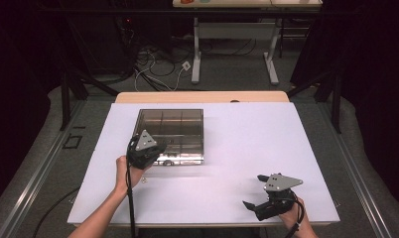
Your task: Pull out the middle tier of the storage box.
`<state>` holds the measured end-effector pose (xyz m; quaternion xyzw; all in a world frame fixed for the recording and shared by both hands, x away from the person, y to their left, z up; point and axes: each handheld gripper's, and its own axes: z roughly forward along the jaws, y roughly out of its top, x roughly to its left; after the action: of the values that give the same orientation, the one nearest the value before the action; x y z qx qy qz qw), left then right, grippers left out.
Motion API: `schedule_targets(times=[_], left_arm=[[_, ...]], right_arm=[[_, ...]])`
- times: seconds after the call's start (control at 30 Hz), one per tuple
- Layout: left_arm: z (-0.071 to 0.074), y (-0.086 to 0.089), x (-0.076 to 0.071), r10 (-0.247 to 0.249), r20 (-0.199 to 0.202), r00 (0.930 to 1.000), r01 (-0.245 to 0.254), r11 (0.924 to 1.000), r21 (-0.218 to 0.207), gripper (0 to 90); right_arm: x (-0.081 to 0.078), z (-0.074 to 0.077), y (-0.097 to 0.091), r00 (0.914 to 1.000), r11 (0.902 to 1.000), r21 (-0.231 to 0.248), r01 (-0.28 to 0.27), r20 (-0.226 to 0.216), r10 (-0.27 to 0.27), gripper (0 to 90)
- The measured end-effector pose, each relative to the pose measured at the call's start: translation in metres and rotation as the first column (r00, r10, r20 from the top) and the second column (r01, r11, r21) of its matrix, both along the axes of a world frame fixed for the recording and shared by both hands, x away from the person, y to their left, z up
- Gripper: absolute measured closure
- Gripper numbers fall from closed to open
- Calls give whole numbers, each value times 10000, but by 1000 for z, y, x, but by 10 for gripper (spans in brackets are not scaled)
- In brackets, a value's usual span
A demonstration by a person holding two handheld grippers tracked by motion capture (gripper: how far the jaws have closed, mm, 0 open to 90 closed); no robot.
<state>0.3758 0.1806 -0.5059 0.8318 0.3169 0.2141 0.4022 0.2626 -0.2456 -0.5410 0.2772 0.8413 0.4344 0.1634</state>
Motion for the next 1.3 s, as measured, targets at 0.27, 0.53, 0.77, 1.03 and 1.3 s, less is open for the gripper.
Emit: schedule_targets(times=[0.27, 0.53, 0.77, 1.03, 1.3], left_arm=[[-1, 9, 5, 574, 234, 9981, -570, 9982, -165, 900], [-3, 5, 7, 625, 429, 9971, -617, 9979, -210, 900], [-3, 5, 5, 373, 150, 9992, -371, 9991, -182, 839], [4, 8, -8, 60, 140, 9999, -61, 10000, 29, 569], [8, 13, -19, 158, 52, 9999, -159, 9997, 174, 311]], right_arm=[[1, -1, 1, 10000, 10000, 20, -46, 42, 46, 11], [1, -1, 1, 10000, 10000, 27, -30, 17, 30, 11], [1, -1, 1, 10000, 9999, -32, -97, -17, 97, 11], [0, 0, 0, 10000, 10000, -14, -21, -17, 21, 11], [0, 0, 0, 10000, 10000, 11, 0, -16, 0, 11]])
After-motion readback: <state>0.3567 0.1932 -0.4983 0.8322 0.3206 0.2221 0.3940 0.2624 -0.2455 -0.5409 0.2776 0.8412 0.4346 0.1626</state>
